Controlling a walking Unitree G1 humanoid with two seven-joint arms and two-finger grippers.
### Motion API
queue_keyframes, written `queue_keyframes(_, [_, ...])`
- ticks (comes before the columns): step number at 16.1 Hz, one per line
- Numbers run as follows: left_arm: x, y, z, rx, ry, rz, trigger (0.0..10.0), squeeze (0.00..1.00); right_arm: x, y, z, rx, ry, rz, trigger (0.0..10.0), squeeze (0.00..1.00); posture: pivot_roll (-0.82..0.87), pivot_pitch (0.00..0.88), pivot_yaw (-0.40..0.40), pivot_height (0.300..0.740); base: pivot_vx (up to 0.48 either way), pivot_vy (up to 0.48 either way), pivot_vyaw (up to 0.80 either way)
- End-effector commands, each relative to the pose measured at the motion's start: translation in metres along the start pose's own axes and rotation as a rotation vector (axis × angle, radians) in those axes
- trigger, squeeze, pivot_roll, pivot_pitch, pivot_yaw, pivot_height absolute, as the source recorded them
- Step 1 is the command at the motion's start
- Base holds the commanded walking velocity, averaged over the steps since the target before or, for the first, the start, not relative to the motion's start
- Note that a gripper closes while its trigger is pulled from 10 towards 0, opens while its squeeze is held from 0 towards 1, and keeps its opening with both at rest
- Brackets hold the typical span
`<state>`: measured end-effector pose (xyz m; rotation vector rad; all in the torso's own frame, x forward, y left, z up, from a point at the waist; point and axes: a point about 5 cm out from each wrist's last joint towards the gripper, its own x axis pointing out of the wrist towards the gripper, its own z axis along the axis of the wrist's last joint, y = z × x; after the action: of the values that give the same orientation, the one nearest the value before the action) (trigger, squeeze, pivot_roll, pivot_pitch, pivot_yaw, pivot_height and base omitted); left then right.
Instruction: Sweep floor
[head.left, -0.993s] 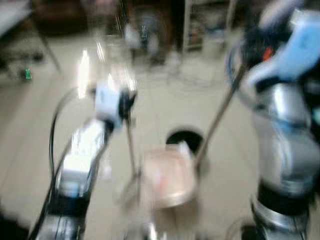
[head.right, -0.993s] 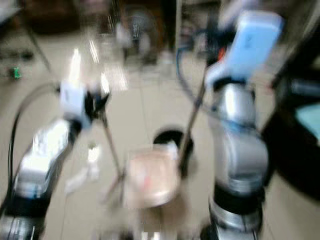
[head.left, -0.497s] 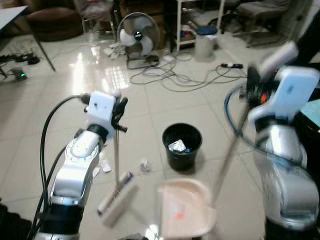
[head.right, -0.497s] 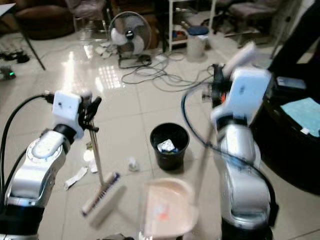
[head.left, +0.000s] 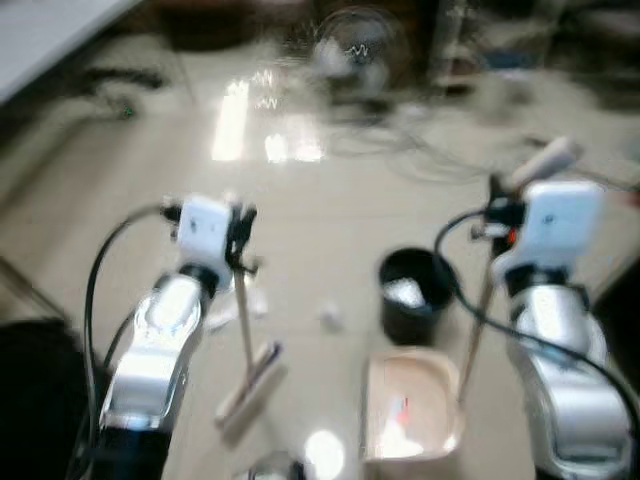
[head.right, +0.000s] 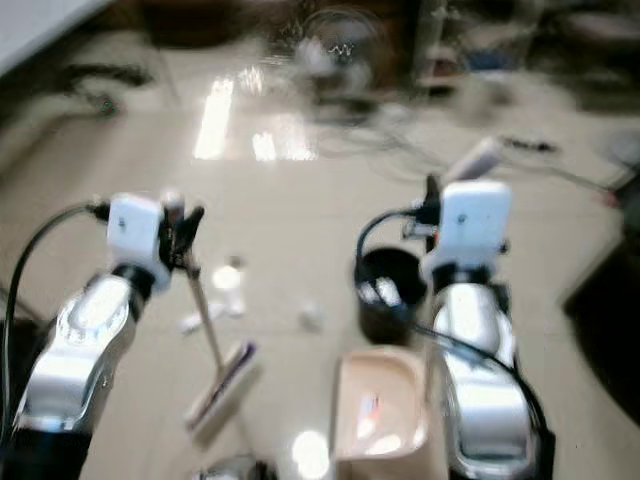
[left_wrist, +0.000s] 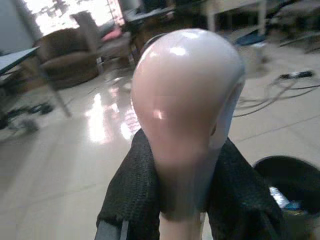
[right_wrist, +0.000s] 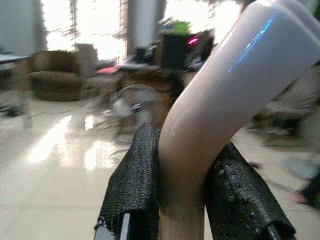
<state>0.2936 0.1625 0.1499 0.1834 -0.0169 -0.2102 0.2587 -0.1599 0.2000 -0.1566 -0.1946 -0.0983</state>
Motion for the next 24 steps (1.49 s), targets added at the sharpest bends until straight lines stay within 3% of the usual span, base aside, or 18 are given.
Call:
queue_keyframes(1, [0.002,0.007,0.016,0.034,-0.062,0.026,10.0,0.00,0.001,0.003,0.008,0.003,-0.054,0.012,10.0,0.00,-0.03,0.074,0.064,0.740,0.307,0.000,0.80])
queue_keyframes(5, [0.004,0.009,0.016,0.022,-0.065,0.046,10.0,0.00,0.004,0.002,0.008,0.010,-0.068,-0.006,10.0,0.00,-0.03,0.071,0.058,0.740,0.364,0.000,0.40])
queue_keyframes(9, [0.004,0.009,0.017,0.018,-0.071,0.057,10.0,0.00,0.009,0.004,-0.002,-0.069,-0.019,-0.029,10.0,0.00,-0.03,0.064,0.053,0.740,0.423,0.000,0.00])
queue_keyframes(12, [0.005,0.009,0.017,0.017,-0.074,0.060,10.0,0.00,0.008,0.005,-0.005,-0.039,-0.008,-0.006,10.0,0.00,-0.03,0.060,0.055,0.740,0.429,0.000,0.00])
queue_keyframes(17, [0.006,0.009,0.017,0.016,-0.075,0.062,10.0,0.00,0.008,0.011,-0.005,-0.052,-0.009,0.043,10.0,0.00,-0.03,0.055,0.051,0.740,0.425,0.000,0.77])
queue_keyframes(19, [0.009,0.012,0.019,0.021,-0.081,0.072,10.0,0.00,0.010,0.010,-0.005,0.020,-0.024,0.006,10.0,0.00,-0.02,0.058,0.049,0.740,0.426,0.000,0.00])
queue_keyframes(24, [0.012,0.014,0.020,0.033,-0.088,0.071,10.0,0.00,0.011,0.011,-0.007,0.040,-0.037,0.030,10.0,0.00,-0.01,0.059,0.046,0.740,0.427,0.000,0.00])
